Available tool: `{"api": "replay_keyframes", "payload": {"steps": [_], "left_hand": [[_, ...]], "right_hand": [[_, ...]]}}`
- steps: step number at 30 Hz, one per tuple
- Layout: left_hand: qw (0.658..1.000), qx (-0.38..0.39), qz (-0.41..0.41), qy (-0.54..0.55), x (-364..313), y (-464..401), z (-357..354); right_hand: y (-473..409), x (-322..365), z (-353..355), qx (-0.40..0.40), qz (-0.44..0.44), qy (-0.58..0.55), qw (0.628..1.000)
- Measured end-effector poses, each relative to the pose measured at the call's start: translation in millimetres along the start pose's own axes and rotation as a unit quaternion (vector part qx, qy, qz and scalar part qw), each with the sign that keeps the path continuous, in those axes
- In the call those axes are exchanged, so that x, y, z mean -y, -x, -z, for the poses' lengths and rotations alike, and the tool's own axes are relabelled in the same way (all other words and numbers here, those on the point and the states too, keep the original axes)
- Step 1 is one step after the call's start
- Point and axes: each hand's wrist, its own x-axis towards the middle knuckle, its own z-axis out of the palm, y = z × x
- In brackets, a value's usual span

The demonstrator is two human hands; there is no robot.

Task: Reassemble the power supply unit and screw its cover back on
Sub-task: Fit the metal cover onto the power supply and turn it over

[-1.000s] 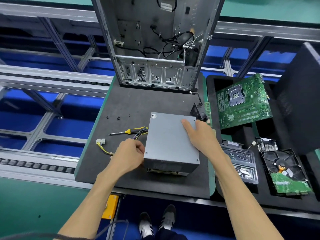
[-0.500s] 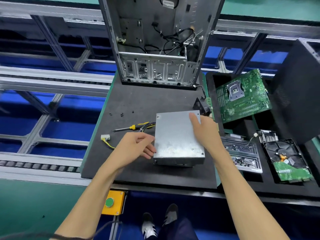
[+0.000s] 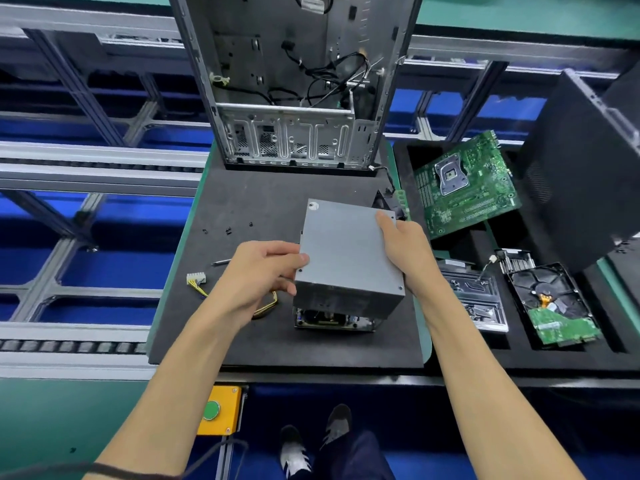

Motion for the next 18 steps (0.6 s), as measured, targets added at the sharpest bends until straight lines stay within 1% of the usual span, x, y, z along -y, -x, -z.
{"api": "replay_keyframes", "payload": {"steps": [2,7,11,15,18], "left_hand": [[1.0,0.007,-0.001,0.004,-0.5,-1.0,0.8],[1.0,0.005,0.016,0.004,5.3,-1.6,4.2],[0.999,0.003,0.023,-0.024,7.8,2.7,2.5],[0.998,0.0,0.017,-0.059,7.7,0.9,-2.6],[0.999,0.007,0.013,-0.051,7.9,0.2,-6.3]], "right_hand": [[-0.9,0.9,0.0,0.002,-0.008,-0.005,1.0],[1.1,2.4,-4.3,0.005,0.017,0.022,1.0],[1.3,1.3,-9.9,-0.005,0.016,0.035,0.999],[1.4,-3.2,-9.4,0.004,0.0,0.035,0.999],[3.0,-4.3,-8.4,-0.002,0.009,0.053,0.999]]}}
